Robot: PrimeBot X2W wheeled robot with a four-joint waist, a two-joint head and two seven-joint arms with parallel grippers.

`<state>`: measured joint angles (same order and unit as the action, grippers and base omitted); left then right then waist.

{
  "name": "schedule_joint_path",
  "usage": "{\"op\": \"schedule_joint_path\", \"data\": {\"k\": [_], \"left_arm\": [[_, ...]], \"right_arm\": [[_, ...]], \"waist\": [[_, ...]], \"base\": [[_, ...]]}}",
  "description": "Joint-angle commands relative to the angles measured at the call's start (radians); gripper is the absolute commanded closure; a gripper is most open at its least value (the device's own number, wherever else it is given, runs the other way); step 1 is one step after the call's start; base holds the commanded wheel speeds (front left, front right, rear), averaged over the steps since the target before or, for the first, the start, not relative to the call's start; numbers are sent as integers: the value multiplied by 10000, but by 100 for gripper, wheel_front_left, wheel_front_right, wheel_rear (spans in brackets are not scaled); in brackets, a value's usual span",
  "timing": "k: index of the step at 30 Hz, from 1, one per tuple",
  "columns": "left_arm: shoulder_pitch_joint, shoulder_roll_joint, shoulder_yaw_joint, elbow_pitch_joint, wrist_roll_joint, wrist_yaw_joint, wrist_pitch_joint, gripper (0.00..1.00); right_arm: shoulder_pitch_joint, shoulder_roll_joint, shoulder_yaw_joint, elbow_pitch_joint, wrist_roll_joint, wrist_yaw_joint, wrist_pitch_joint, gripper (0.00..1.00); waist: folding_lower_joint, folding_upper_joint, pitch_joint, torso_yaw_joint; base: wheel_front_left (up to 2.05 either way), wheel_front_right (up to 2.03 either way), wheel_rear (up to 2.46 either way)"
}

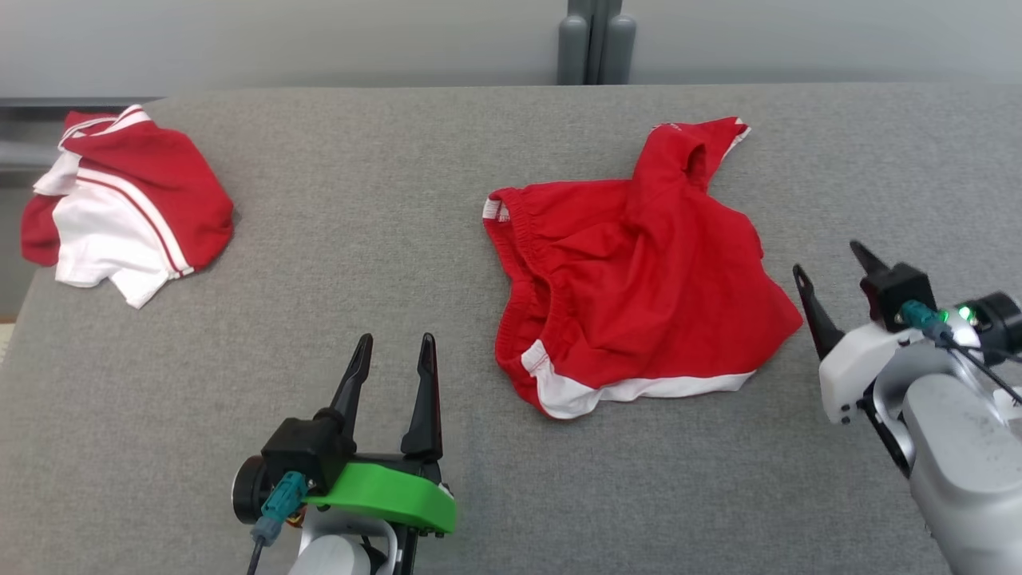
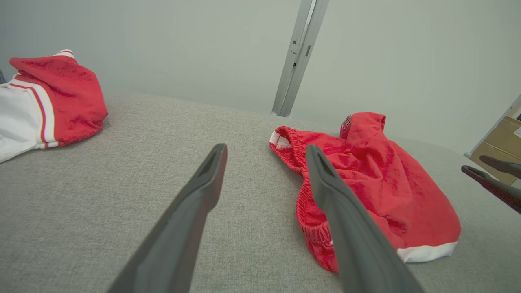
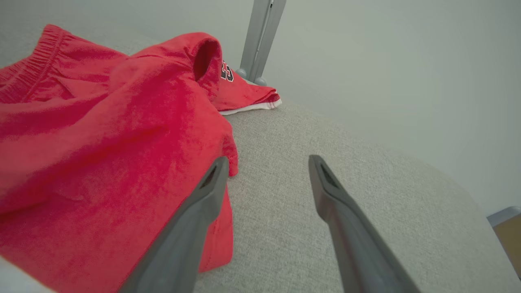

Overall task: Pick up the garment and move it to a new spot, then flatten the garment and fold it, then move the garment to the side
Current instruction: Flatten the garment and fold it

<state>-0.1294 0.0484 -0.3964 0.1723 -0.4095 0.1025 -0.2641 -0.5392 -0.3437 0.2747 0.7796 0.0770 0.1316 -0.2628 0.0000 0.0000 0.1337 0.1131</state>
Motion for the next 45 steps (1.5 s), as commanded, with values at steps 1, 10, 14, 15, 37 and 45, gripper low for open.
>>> {"op": "schedule_joint_path", "data": {"k": [1,10,14,15,37,45], "left_arm": [[137,37,-15,19,135,-10,-5,0],[-192,37,-39,71,214,-72,-5,0],[-277,37,-12,75,215,-53,-5,0],[-296,36,-12,80,212,-50,-5,0],[65,37,212,56,188,32,-5,0],[244,37,312,14,220,31,-5,0]], "right_arm": [[290,66,62,40,210,-17,-30,0],[311,476,342,1104,1145,-17,4,0],[-9,625,360,1868,1501,-17,99,0],[-101,601,381,2025,1512,-17,95,0],[285,618,-105,649,1864,-16,-26,100],[1927,918,-2554,-1009,117,-16,454,100]], "waist": [[0,0,-299,-382],[0,0,184,-56],[0,0,331,215],[0,0,357,278],[0,0,-81,-400],[0,0,-325,-857]], "base": [[0,0,0],[0,0,0],[0,0,0],[0,0,0],[0,0,0],[0,0,0]]}}
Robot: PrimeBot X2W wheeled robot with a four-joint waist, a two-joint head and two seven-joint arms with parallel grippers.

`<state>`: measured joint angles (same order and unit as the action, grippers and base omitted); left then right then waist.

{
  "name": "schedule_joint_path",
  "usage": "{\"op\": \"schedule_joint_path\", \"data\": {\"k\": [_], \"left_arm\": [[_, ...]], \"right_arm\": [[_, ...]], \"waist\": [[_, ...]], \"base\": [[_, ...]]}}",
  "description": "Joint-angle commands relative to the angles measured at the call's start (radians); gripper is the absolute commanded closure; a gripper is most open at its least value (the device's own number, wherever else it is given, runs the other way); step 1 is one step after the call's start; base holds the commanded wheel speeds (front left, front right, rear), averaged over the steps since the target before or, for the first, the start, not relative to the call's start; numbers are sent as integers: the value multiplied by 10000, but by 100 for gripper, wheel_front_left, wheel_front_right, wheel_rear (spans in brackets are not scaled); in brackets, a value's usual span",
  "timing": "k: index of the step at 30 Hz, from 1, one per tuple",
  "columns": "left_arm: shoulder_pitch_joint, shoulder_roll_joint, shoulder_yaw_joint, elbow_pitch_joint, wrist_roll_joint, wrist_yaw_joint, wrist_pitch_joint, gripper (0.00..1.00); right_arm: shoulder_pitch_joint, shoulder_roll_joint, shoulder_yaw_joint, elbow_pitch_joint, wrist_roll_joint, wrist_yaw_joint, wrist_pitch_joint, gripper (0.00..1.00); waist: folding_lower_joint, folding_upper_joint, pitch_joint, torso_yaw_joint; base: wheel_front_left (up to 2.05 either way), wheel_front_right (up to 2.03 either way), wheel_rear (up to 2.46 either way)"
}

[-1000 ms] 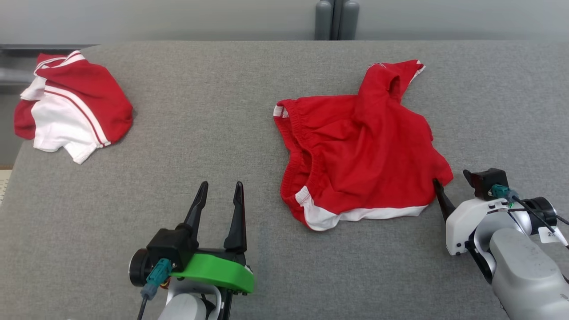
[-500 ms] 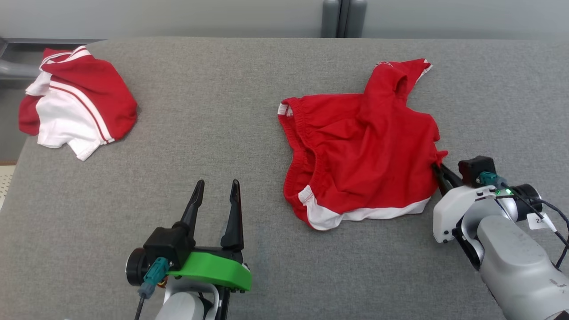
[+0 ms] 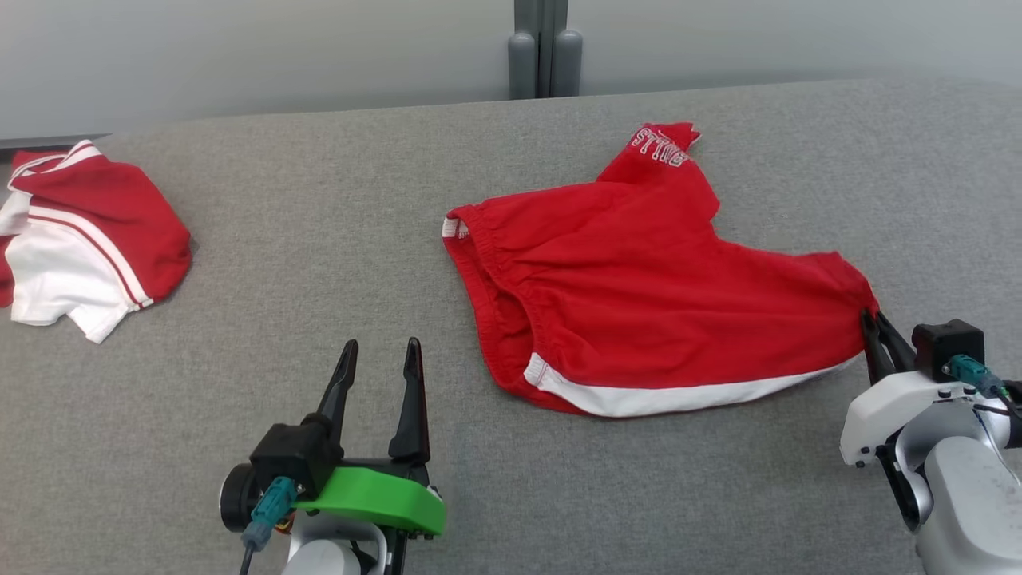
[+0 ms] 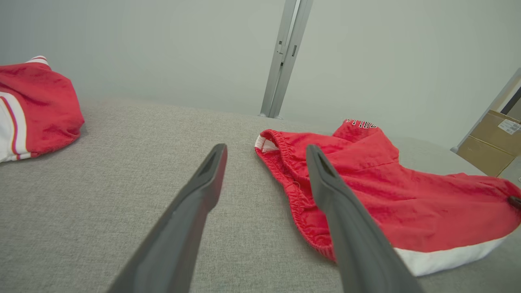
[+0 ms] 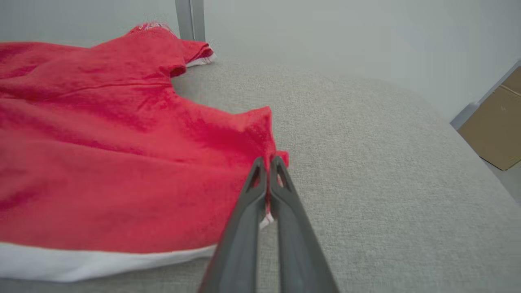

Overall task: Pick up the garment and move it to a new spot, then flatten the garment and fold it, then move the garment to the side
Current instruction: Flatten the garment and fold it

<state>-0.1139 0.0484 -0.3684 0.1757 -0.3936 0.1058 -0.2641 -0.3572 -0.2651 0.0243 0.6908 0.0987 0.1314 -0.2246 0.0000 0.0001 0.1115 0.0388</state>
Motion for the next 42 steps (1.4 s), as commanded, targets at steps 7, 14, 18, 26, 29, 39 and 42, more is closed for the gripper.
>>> {"op": "schedule_joint_path", "data": {"k": [7,14,18,26,29,39,42], "left_arm": [[-56,37,35,-32,30,-55,-5,0],[-267,37,-17,14,6,-110,-5,0],[-261,37,-50,48,-42,-104,-5,0],[-153,37,-131,109,-116,-156,-5,0],[-153,37,-186,98,-131,-170,-5,0],[183,37,-475,325,-315,-362,-3,0],[126,37,-823,753,-229,-610,-5,0]], "right_arm": [[610,846,-824,-1010,-1071,-14,1057,100],[-289,963,-1535,167,-1641,-14,1278,85],[-933,967,-1917,1115,-1983,-14,785,0],[-1710,1169,-2265,2265,-2318,-14,-247,0],[-1631,1184,-2291,2113,-2157,-14,-381,0],[933,1720,-2251,-1468,-1407,-14,-409,0],[1648,1929,-2280,-2305,-1337,-14,-408,0]], "waist": [[0,-1,51,103],[0,-1,278,591],[0,-1,288,728],[0,-1,-33,475],[0,-1,-183,296],[0,-1,-705,-195],[0,-1,-767,-318]], "base": [[0,0,0],[0,0,0],[0,0,0],[0,0,0],[0,0,0],[0,0,0],[0,0,0]]}}
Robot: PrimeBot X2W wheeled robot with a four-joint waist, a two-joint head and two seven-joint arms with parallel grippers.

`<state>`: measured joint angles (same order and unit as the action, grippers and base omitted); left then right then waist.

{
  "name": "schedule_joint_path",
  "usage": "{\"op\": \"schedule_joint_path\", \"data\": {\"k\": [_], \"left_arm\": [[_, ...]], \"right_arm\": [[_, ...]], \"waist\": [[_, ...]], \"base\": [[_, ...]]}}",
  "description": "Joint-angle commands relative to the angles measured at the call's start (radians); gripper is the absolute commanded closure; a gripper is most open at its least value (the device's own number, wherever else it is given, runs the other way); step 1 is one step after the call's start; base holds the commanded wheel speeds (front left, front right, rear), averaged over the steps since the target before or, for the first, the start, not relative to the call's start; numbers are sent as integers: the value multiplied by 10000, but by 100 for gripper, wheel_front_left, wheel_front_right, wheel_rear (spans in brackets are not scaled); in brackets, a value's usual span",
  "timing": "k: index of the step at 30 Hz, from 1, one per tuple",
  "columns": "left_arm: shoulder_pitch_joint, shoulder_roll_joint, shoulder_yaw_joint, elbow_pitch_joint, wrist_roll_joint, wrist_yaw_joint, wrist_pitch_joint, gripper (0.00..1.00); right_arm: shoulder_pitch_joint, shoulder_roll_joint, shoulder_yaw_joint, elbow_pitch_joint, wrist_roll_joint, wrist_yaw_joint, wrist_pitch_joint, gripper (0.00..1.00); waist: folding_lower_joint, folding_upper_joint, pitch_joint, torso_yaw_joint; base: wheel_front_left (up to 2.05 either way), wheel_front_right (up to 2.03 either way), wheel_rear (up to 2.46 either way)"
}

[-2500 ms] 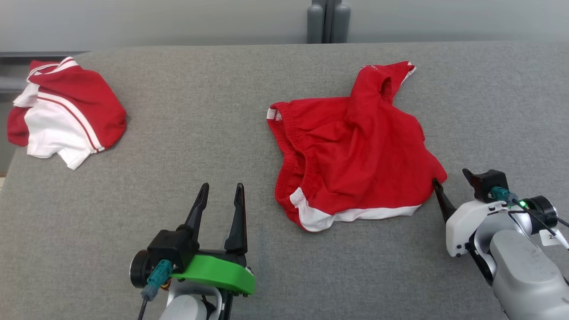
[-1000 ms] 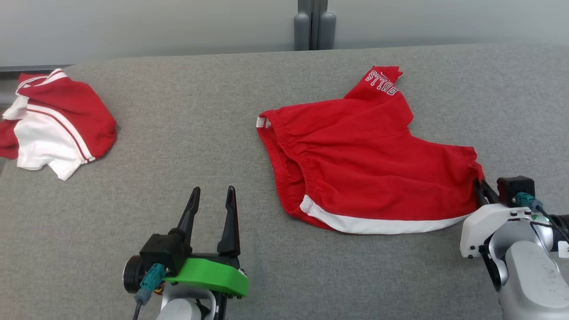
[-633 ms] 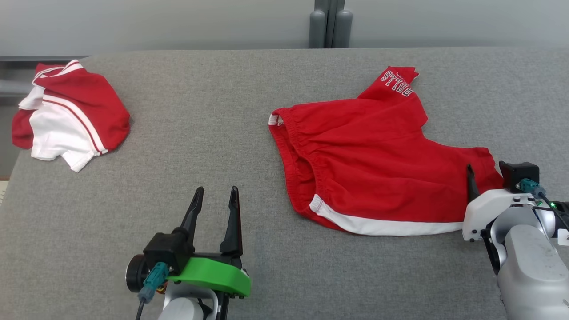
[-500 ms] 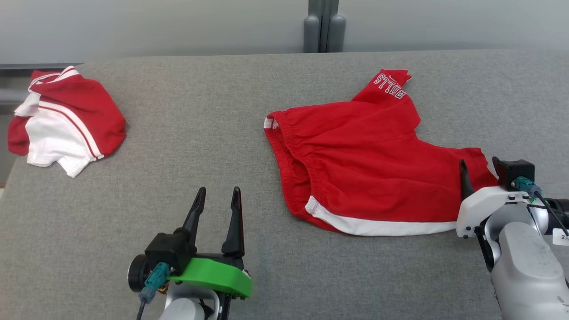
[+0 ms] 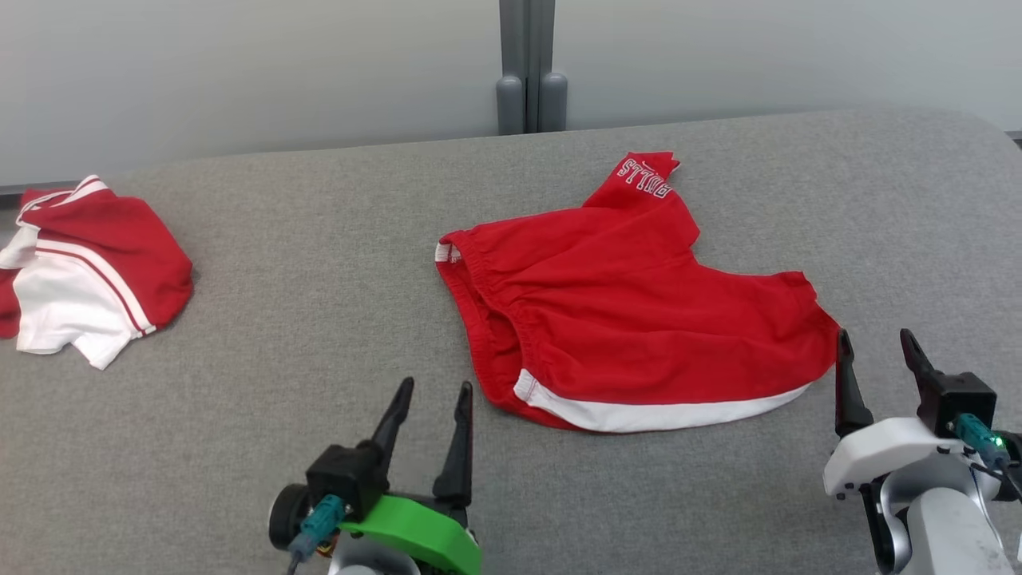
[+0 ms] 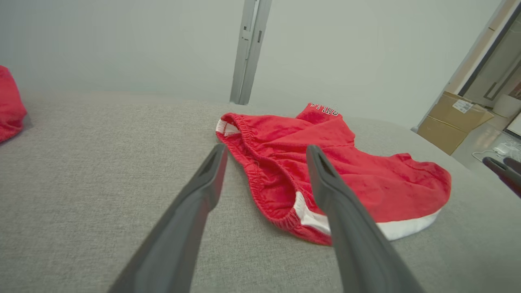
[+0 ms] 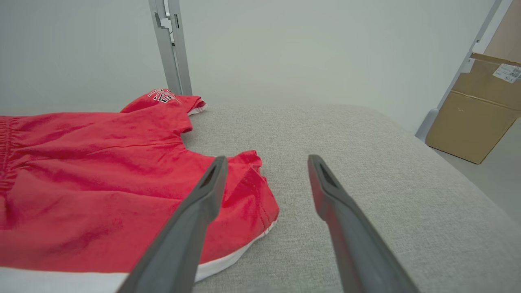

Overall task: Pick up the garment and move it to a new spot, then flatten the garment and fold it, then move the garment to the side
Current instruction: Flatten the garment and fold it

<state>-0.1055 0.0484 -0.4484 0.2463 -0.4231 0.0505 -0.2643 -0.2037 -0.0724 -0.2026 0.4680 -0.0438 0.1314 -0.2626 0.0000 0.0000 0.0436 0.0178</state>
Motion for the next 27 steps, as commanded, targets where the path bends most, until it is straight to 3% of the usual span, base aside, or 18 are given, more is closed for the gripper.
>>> {"op": "schedule_joint_path", "data": {"k": [1,8,19,20,21,23,27], "left_arm": [[-72,37,-228,316,120,-184,1,0],[-1474,42,-1333,2229,114,-772,778,0],[-3699,42,-2384,5263,-1432,-664,1450,0],[-3802,43,-2525,5407,-1618,-657,1492,8],[-3886,42,-2617,5496,-1738,-652,1518,50],[-4034,43,-2837,5640,-1982,-609,1436,100],[-4221,45,-3079,5845,-2494,-390,1018,100]], "right_arm": [[324,66,-30,-359,93,-14,-30,0],[977,214,215,-1455,230,-14,65,0],[770,212,854,-2322,706,-14,292,0],[766,211,853,-2343,710,-14,298,0],[764,211,850,-2351,710,-14,299,0],[766,211,825,-2367,725,-14,298,0],[808,212,712,-2404,754,-14,280,0]], "waist": [[0,0,-103,-156],[0,0,66,-564],[0,0,752,-1453],[0,0,776,-1479],[0,0,791,-1494],[0,0,808,-1506],[0,0,802,-1396]], "base": [[0,0,0],[0,0,0],[0,0,0],[0,0,0],[0,0,0],[0,0,0],[0,0,0]]}}
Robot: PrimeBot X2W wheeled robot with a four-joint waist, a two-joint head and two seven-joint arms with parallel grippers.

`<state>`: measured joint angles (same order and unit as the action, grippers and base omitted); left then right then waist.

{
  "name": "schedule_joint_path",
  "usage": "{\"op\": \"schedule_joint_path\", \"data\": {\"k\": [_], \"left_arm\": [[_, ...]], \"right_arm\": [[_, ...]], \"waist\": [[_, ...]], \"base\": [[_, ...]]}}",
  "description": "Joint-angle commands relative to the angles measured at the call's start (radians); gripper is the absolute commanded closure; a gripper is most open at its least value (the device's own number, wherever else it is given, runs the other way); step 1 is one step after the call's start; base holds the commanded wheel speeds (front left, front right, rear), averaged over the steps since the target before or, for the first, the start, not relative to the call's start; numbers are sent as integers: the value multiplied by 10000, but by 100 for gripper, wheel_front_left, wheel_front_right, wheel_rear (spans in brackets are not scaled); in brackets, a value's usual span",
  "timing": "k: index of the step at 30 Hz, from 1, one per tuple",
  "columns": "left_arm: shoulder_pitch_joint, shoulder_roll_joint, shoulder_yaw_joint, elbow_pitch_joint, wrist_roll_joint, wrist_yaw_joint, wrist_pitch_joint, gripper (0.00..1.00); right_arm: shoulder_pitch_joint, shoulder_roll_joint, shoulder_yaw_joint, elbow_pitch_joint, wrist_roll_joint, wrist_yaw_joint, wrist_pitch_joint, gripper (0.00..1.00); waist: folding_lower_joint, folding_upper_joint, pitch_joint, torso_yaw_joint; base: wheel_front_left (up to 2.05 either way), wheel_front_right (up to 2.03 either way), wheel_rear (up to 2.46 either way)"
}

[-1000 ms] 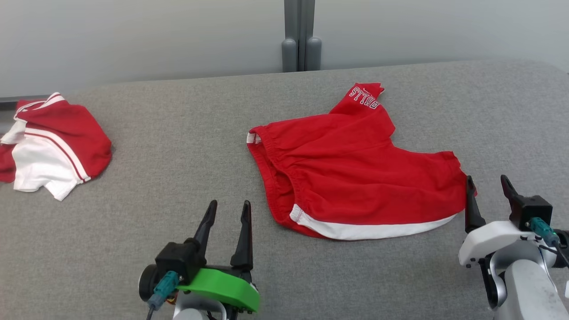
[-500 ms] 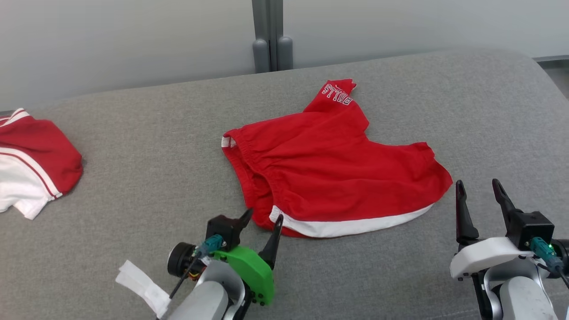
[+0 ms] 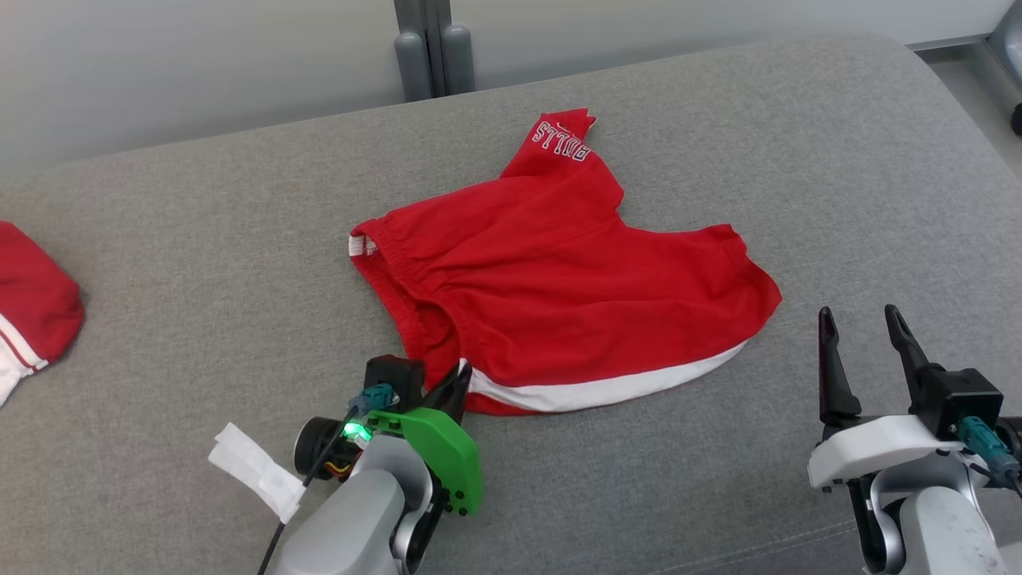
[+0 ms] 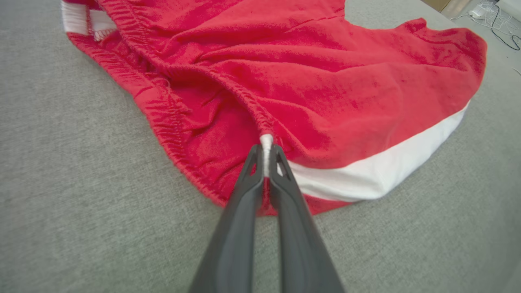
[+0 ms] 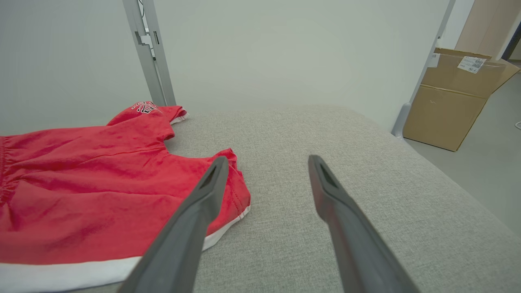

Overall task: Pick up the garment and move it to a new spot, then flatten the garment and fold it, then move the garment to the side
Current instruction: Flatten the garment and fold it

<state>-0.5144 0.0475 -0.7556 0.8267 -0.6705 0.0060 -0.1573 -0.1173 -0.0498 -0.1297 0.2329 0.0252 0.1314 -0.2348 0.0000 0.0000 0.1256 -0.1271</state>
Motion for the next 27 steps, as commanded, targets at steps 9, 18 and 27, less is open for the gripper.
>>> {"op": "schedule_joint_path", "data": {"k": [9,18,27], "left_arm": [[187,53,594,481,-886,311,-999,100],[924,138,1446,482,-906,283,-1086,100],[1863,109,2693,-1134,-33,310,-1081,0]], "right_arm": [[57,-14,-329,-123,69,-14,-75,0],[-7,-15,-400,26,74,-14,-119,0],[-36,-15,-427,45,-3,-14,-181,0]], "waist": [[0,0,-86,666],[0,0,-84,944],[0,0,-289,1037]], "base": [[0,0,0],[0,0,0],[0,0,0]]}}
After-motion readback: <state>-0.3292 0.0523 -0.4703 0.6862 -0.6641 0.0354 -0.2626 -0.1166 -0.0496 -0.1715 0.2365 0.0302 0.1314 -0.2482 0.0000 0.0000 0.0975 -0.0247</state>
